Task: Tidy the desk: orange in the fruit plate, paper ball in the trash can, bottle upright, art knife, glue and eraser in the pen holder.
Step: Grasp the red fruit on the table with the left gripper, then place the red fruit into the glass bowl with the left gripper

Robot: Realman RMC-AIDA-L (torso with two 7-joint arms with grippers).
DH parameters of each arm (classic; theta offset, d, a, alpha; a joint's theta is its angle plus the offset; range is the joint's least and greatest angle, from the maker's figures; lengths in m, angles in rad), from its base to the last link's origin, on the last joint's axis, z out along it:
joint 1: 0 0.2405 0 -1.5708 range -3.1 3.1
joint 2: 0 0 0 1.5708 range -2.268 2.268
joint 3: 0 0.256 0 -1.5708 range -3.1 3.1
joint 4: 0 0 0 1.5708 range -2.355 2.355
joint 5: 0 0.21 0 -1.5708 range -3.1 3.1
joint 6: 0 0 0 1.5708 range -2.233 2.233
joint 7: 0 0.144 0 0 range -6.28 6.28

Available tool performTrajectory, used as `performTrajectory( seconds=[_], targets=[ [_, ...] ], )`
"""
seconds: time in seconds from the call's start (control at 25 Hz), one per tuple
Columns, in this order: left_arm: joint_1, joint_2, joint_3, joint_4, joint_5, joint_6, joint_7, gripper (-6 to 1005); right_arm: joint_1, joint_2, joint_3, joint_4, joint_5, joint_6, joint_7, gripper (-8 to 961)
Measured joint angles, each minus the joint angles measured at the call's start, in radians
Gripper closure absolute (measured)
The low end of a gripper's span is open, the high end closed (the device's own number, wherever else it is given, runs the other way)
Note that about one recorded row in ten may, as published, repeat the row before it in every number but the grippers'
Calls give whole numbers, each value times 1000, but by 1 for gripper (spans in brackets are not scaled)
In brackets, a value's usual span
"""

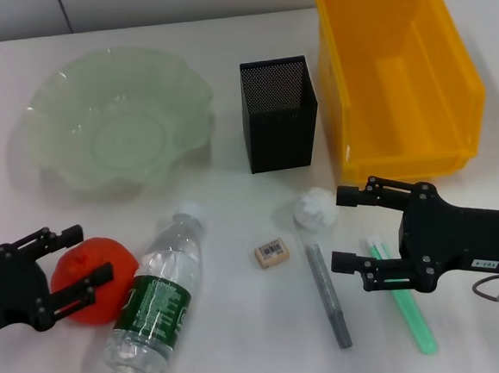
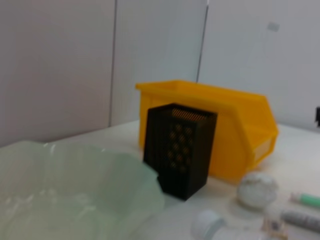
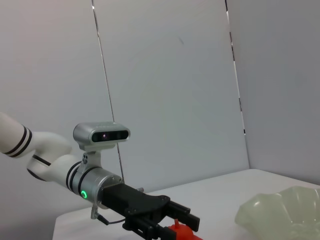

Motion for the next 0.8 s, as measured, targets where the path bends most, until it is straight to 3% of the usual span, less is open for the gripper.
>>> performTrajectory(
  seconds=[0.16,0.44,0.72,0.76,0.8],
  targets=[
    [4,12,23,-3,0,-12,8,361,0,0,0,-1,0,0,8,130],
    [-4,7,23,6,21,-35,7,539,-2,0,0,-2,3,0,10,129],
    [-2,-8,-6,61,-5,-21,10,696,-11,0,6,-2,7,-2,11,129],
    [-10,-22,-48,89,-47,-15,7,717,-13,0,15,-2,8,-6,11,130],
    [-10,-22,-48,89,-47,-15,7,738,-13,0,15,-2,8,-6,11,130]
  ],
)
